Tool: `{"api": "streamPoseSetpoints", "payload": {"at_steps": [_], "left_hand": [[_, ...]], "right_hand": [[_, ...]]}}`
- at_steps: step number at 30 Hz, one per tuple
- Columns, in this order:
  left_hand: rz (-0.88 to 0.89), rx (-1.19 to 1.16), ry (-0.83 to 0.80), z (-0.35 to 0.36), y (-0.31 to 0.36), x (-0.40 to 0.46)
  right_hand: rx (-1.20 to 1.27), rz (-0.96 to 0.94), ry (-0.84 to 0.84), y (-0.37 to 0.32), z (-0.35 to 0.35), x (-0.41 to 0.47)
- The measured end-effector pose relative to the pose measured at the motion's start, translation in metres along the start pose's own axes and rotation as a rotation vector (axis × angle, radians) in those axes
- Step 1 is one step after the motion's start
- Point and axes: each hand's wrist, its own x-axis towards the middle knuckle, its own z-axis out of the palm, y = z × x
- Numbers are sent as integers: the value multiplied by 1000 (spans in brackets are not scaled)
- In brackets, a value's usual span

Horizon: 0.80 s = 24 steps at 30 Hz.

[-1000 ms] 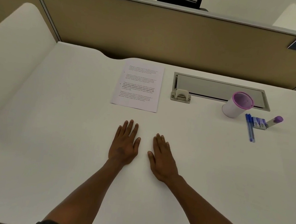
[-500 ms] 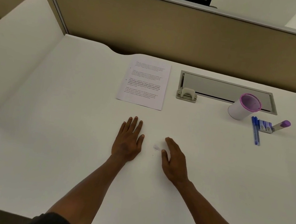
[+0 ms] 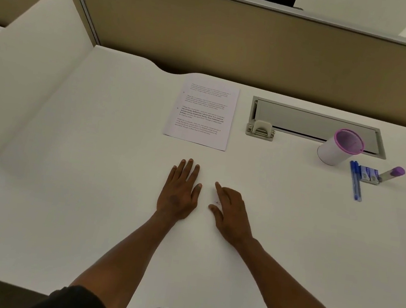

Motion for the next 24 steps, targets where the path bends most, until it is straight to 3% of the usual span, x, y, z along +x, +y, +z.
{"api": "streamPoseSetpoints", "payload": {"at_steps": [7,14,24], "left_hand": [[-3,-5,3,0,0,0],[-7,-2,15,2,0,1],[-14,7,-8,1,0,0]], "right_hand": [[196,101,88,7,-13,8],[94,174,-85,18,-20,-4],[1,176,-27,-6,-15,2]]}}
